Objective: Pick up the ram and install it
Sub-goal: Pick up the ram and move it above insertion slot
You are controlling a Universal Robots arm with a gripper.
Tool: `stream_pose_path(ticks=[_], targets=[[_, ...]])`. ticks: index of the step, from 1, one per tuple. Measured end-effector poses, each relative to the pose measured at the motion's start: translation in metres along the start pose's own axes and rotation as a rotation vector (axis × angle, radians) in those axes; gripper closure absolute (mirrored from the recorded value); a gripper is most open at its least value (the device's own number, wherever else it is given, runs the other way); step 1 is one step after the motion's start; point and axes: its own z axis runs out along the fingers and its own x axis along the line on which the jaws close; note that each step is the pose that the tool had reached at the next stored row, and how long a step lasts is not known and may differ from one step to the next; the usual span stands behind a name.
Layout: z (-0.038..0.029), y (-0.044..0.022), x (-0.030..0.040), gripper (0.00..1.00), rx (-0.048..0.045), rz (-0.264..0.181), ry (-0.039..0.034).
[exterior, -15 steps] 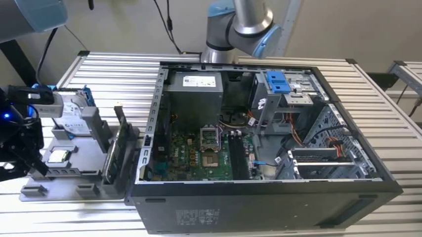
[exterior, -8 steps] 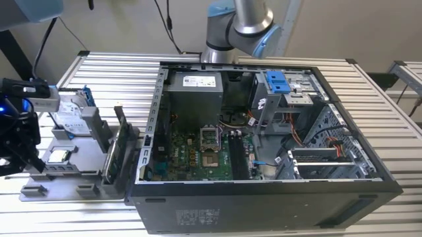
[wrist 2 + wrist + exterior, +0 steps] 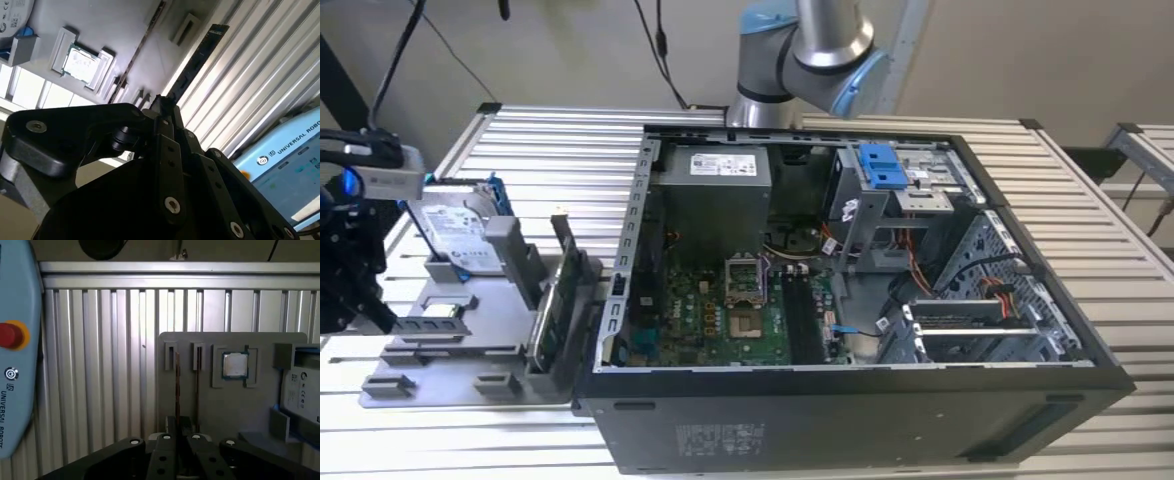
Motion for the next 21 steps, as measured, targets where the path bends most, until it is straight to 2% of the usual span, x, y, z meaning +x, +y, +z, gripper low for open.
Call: stream_pose_path(ticks=[21], targets=[[-0.0954, -0.0040, -0.0006, 0.86, 0.0000, 0.000, 0.0001]])
